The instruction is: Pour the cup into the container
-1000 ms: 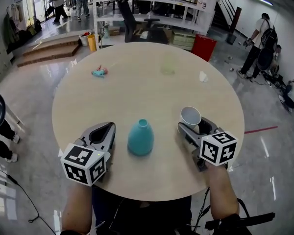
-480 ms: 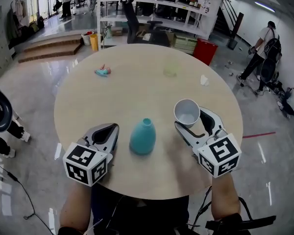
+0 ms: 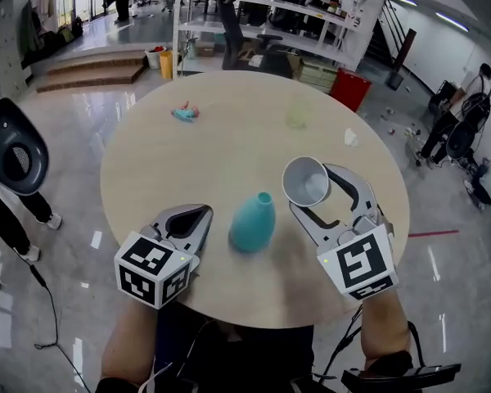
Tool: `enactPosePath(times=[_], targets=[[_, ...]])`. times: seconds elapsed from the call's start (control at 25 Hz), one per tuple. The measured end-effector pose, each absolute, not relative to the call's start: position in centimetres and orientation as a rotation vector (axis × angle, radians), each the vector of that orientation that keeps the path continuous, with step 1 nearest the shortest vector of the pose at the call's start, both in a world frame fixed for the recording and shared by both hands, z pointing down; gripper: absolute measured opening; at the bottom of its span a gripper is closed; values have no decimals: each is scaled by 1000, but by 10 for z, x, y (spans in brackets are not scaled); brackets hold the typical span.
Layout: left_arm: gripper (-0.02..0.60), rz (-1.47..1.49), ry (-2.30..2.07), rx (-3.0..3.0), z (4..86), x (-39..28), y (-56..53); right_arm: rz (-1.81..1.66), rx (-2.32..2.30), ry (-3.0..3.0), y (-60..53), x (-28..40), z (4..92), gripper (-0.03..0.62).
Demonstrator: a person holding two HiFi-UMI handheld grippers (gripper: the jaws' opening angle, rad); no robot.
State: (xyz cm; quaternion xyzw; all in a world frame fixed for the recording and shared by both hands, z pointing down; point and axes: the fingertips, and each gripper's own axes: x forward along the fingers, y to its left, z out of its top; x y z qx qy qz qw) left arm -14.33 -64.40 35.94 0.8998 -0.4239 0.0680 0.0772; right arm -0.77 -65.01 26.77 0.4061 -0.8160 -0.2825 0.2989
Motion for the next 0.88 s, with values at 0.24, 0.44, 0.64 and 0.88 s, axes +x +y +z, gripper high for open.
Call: enactPosePath(times=[0.24, 0.44, 0.64, 0.88], targets=[[-8, 206, -1268, 2696, 360, -141, -642, -834, 1028, -2074, -651, -14, 265, 304], [-8, 224, -1245, 2693, 357, -141, -641, -877, 1005, -2026, -651, -20, 258, 304], [-8, 221, -1237, 2700, 354, -142, -640, -922, 982, -1971, -652, -26, 257, 304], [-8, 221, -1233, 2704, 357, -141, -640, -966, 958, -1921, -653, -30, 261, 304]])
